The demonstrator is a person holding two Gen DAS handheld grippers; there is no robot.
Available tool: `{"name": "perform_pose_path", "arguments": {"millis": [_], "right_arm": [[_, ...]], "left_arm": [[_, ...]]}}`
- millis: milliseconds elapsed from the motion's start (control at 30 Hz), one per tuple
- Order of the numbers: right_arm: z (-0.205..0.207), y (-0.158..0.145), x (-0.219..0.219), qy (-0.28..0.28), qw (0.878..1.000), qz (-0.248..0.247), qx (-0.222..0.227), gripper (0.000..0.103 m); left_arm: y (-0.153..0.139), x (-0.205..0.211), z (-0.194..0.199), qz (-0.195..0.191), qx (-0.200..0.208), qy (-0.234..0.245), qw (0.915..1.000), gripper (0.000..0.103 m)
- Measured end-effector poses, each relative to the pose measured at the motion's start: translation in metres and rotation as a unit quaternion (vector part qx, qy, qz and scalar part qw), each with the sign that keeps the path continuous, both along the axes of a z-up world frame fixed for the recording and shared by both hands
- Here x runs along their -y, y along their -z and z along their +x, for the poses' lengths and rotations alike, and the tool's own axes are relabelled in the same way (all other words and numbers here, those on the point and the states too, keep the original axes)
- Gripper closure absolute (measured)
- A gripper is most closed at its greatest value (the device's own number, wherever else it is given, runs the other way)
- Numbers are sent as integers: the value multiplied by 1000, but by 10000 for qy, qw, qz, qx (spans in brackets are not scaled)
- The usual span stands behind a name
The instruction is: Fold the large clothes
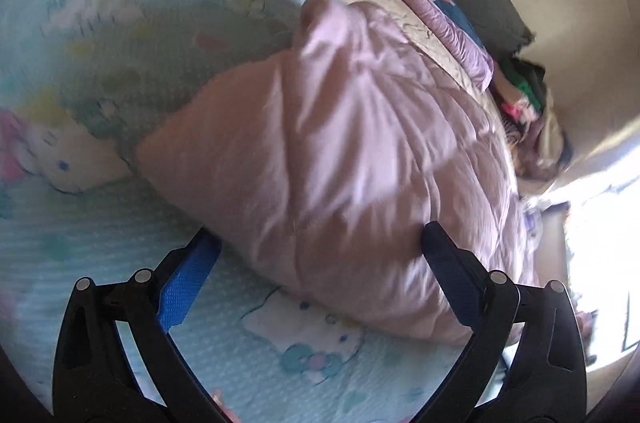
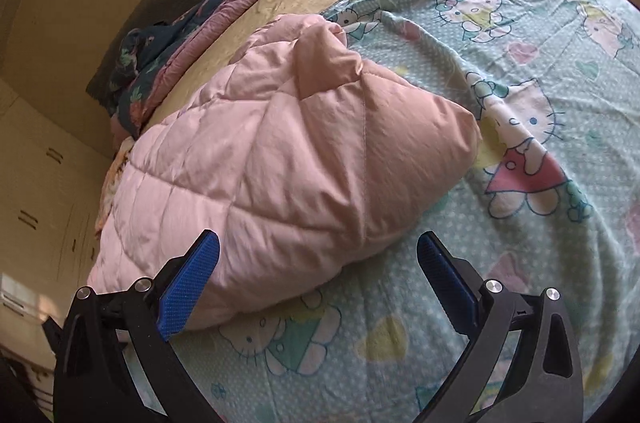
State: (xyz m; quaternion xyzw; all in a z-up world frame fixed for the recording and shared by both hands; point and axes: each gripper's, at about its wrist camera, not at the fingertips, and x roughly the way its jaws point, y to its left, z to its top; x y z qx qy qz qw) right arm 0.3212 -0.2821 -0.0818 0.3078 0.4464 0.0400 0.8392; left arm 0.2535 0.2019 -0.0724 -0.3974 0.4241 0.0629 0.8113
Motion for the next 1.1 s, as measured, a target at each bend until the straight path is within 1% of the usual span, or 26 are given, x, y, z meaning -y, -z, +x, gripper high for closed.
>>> {"name": "perform_pose_path", "arguments": {"millis": [33,100,267,400,567,633,700,733,767,800,833,867,900,933,1000,1100], "right_arm": [[4,3,0,19,10000,22,-26,4],[12,8,0,60,9999,139,-23,4],[26,21,1,147,9990,414,-14,4],[39,29,0,103,9981,605,28,4],[50,30,-3,-10,9981,610,96,4],[52,27,-4,-110,9981,581,159,10],[51,19,-9,-310,9981,422,327,31],[51,12,-12,-428,9977,286,445,36],[51,5,-16,-545,9968,131,565,44],[51,-1,-20,-634,9958,3,661,52],[51,-6,-23,-697,9949,-103,721,54],[50,-14,-28,-790,9932,-291,804,59],[52,-18,-31,-841,9919,-409,864,63],[51,-25,-35,-901,9901,-542,933,64],[50,-37,-41,-1017,9856,-810,1082,68],[44,-58,-52,-1238,9760,-1197,1332,70]], "left_arm": [[8,-2,5,-187,-32,-51,9998,9],[16,-4,9,-360,-33,-129,9993,8],[27,-3,20,-554,119,-258,9981,8],[30,-2,31,-567,220,-357,9975,8],[29,2,42,-380,312,-383,9981,8],[26,4,44,-283,330,-386,9983,8],[21,7,44,-180,341,-345,9987,14],[16,9,45,-38,380,-284,9989,23],[9,11,48,93,418,-235,9988,36],[0,15,49,292,481,-153,9983,42],[-9,19,50,478,561,-77,9973,52],[-15,21,51,627,607,-10,9962,60],[-21,25,53,781,649,64,9948,63],[-29,30,54,947,703,151,9929,67],[-44,38,54,1264,788,301,9884,71],[-66,48,52,1595,915,464,9818,73]]}}
